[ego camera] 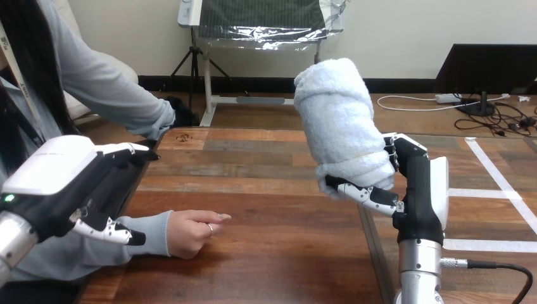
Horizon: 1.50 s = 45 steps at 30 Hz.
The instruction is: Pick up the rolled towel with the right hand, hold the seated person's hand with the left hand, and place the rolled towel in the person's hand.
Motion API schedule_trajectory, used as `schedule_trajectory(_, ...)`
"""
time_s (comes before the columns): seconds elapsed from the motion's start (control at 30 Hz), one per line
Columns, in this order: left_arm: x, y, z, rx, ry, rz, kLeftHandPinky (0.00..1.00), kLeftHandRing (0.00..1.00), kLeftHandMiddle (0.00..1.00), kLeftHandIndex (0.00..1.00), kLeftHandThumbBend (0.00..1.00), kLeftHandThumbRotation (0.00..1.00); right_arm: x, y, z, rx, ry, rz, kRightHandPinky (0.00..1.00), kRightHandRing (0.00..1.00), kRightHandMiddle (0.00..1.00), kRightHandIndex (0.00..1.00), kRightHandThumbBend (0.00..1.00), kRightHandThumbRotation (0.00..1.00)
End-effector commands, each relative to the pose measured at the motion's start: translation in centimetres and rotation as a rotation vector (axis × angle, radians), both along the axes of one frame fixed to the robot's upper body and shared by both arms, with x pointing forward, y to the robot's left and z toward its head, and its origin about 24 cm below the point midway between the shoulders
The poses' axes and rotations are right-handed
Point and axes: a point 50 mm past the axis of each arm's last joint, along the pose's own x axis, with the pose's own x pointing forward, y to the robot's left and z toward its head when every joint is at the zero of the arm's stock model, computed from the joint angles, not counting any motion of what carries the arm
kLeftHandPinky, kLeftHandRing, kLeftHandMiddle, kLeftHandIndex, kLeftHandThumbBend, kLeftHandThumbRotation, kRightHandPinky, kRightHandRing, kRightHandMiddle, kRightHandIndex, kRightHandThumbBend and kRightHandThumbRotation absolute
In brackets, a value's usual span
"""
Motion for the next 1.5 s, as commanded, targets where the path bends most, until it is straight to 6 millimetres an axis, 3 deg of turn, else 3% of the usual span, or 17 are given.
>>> schedule_trajectory(0.0,1.7,0.2,0.7,0.031,0.005,-0.01,0.72,0.75,0.76,0.79,1.0,0.19,1.4,0.0,2.9,0.025,-0.157,0.017,0.35,0.4,0.46,0.44,0.79,0.0)
schedule_trajectory(0.63,4.1,0.5,-1.0,0.049,0.107,-0.013,0.67,0.75,0.78,0.8,1.0,0.23,1.1,-0.1,3.0,0.03,-0.187,0.028,0.33,0.38,0.46,0.44,0.78,0.0)
schedule_trajectory(1.47,5.7,0.0,-2.9,0.086,0.192,-0.035,0.62,0.7,0.75,0.78,1.0,0.33,0.6,-0.3,3.2,0.082,-0.224,0.052,0.33,0.39,0.46,0.45,0.76,0.0)
